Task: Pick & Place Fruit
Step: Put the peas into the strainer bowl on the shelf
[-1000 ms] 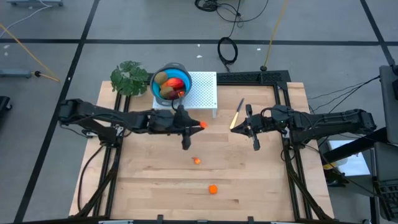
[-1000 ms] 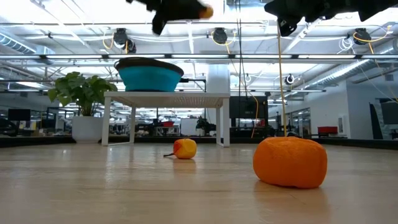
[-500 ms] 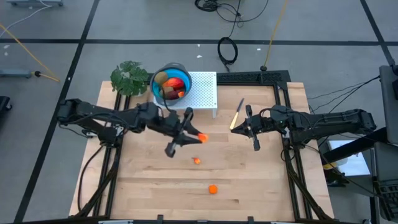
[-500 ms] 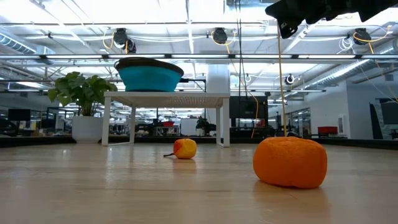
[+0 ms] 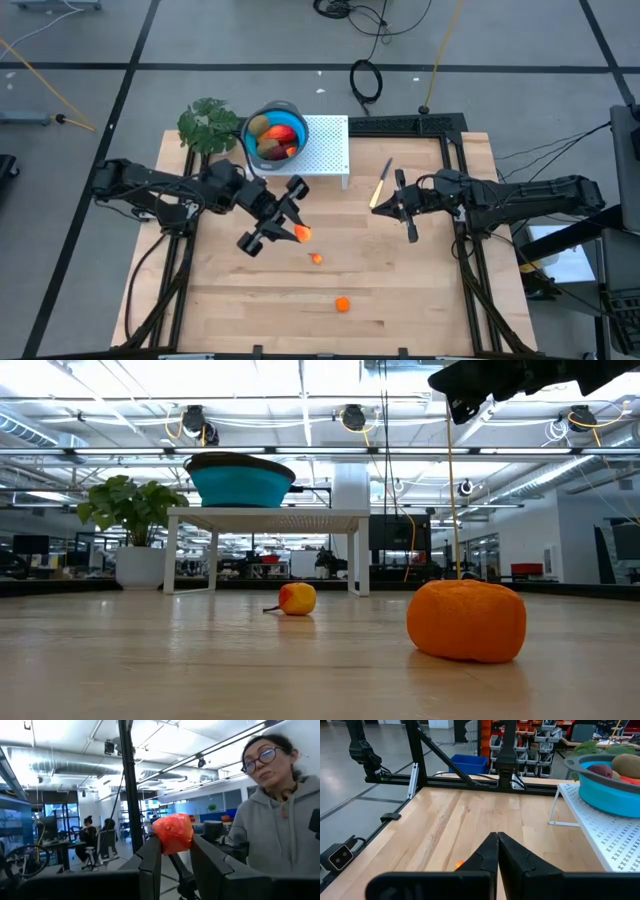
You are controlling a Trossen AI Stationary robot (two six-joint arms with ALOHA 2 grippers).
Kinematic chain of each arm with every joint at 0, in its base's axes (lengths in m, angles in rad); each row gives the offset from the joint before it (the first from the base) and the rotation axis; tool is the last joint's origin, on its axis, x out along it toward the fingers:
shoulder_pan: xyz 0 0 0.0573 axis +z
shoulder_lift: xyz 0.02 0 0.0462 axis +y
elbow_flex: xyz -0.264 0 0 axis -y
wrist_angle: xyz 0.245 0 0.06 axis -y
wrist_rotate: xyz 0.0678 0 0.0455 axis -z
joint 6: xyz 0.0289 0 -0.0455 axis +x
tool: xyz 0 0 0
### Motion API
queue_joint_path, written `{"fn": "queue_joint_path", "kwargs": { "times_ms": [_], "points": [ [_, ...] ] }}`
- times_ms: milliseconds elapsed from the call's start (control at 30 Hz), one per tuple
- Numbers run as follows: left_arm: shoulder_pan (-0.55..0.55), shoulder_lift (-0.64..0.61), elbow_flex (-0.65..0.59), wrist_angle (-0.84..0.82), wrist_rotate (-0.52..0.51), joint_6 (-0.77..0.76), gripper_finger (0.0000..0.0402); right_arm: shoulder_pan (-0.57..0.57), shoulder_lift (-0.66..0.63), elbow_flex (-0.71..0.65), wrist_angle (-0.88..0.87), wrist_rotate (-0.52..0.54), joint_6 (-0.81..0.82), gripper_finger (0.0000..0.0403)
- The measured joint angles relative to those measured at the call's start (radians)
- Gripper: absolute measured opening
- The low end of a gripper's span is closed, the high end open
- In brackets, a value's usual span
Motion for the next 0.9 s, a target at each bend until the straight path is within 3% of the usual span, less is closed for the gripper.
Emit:
{"fn": "queue_joint_path", "kwargs": {
  "times_ms": [100, 200, 467, 567, 767, 900],
  "points": [
    [0.000, 0.000, 0.000, 0.000, -0.007, -0.001, 0.0079, 0.000, 0.000, 0.000, -0.001, 0.000, 0.000, 0.0004],
    [-0.001, 0.000, 0.000, -0.001, -0.101, -0.061, 0.0079, 0.000, 0.000, 0.000, -0.001, 0.000, 0.000, 0.0004],
    [0.025, 0.000, 0.000, -0.047, -0.481, -0.514, 0.0079, 0.000, 0.000, 0.000, -0.001, 0.000, -0.011, 0.0004],
    [0.049, 0.000, 0.000, -0.108, -0.579, -0.665, 0.0079, 0.000, 0.000, 0.000, -0.001, 0.000, -0.033, 0.0004],
    [0.094, 0.000, 0.000, -0.181, -0.604, -0.868, 0.0079, 0.000, 0.000, 0.000, -0.001, 0.000, -0.034, 0.0004],
    [0.110, 0.000, 0.000, -0.205, -0.604, -0.787, 0.0079, 0.000, 0.000, 0.000, -0.001, 0.000, -0.034, 0.0004]
  ]
}}
